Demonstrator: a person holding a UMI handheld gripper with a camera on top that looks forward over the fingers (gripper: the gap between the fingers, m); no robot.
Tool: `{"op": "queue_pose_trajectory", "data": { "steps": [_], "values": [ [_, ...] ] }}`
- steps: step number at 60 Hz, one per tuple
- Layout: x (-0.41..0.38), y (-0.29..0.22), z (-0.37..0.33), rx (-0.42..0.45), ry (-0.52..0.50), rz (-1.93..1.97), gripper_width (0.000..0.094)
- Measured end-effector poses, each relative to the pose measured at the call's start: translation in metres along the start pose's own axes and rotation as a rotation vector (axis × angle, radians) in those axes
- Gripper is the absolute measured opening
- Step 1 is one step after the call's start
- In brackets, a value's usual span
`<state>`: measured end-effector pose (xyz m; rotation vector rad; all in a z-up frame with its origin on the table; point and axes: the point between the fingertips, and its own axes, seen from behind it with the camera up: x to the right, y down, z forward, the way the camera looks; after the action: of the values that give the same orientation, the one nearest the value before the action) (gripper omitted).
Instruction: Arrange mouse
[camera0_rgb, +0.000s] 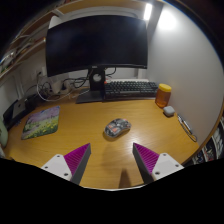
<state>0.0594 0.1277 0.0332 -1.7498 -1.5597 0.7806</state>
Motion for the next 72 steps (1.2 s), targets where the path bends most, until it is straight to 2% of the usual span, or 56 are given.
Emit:
{"op": "queue_pose_trajectory", "data": {
  "steps": [31,60,66,72],
  "values": [
    [0.002,-0.019,0.101,-0.056,-0.043,-0.055,0.0870],
    [-0.032,-0.054,0.154,-0.068,-0.131,-0.132,0.0852],
    [-0.030,-0.056,0.157,-0.075,-0.123,-0.138,0.0451],
    [-0.027,-0.056,0.156,-0.086,-0.095,-0.155,0.0409]
  ]
}}
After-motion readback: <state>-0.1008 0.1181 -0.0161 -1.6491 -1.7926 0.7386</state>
